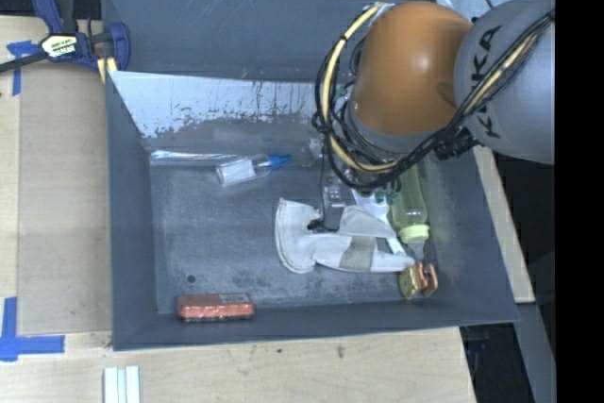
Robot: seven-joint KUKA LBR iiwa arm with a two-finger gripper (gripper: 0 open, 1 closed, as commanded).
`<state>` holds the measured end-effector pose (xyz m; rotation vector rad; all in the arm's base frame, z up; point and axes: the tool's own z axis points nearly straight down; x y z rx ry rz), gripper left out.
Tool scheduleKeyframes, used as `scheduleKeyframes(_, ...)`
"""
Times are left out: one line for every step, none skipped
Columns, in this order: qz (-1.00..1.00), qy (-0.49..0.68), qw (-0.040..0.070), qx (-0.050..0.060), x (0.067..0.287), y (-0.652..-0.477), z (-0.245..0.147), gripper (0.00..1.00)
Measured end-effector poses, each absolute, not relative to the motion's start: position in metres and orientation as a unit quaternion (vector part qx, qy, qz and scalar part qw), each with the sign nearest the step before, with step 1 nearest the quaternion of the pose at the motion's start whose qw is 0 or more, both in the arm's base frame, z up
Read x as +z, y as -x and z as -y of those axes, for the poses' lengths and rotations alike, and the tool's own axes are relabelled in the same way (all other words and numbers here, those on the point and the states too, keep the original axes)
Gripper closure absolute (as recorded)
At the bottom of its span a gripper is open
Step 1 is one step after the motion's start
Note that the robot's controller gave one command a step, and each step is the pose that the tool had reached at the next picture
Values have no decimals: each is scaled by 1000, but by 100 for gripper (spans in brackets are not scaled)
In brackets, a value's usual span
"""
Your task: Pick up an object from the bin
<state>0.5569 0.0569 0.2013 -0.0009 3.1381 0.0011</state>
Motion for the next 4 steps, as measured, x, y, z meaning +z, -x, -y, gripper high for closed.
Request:
scheduleKeyframes(-1000, 26, 6, 1, 164, -562, -30, 0)
scheduleKeyframes(-996, 91, 2, 0, 120, -562, -7, 0)
scheduleKeyframes(-996, 87, 2, 0, 83, -567, -4, 100)
scheduleKeyframes(-996, 87, 2, 0, 83, -567, -4, 100)
